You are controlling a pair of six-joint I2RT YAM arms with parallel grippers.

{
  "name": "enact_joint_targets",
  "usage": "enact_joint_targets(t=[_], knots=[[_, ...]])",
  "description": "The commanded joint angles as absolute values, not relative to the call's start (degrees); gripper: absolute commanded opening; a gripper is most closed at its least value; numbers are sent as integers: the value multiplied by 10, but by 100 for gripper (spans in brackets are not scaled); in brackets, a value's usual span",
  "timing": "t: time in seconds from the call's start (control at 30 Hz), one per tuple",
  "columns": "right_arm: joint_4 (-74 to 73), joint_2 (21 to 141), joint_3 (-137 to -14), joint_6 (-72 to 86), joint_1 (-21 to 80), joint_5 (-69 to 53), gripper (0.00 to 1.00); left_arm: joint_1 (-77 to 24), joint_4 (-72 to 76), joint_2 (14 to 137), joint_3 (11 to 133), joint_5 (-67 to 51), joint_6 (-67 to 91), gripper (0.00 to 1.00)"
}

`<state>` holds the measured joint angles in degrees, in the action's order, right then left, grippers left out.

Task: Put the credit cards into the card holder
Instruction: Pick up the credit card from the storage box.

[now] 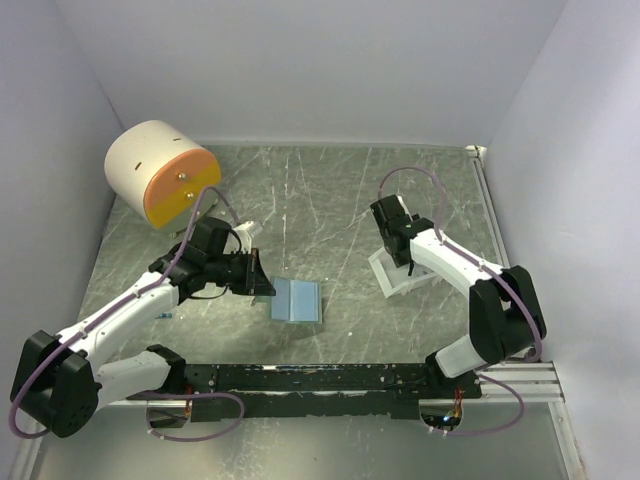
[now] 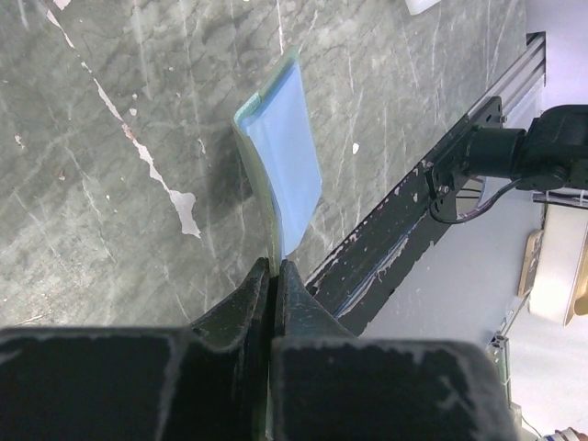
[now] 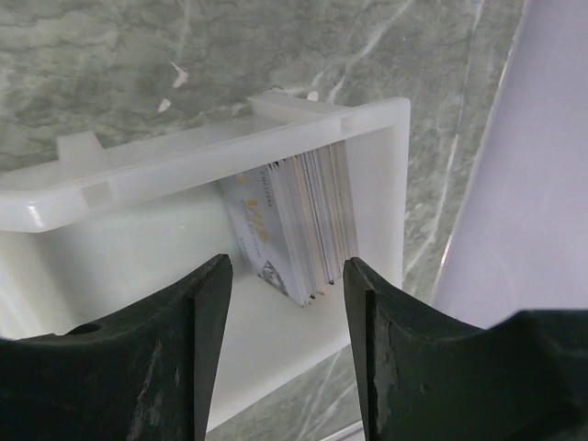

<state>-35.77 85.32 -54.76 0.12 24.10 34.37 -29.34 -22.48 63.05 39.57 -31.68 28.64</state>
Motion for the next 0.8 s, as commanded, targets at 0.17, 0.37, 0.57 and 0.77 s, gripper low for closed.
enact_joint_targets(t=[0.17,0.37,0.57,0.77], knots=[[-318,867,-527,-56,236,380,53,-293,-202,612,389,-343,278,7],[-292,888,-509,-73,236,419,52,-293,-202,612,389,-341,278,7],[-254,898,-492,-91,236,404,52,-293,-203,613,389,-339,279,7],[-250,925,-496,-85,237,430,49,-294,-203,613,389,-337,279,7]])
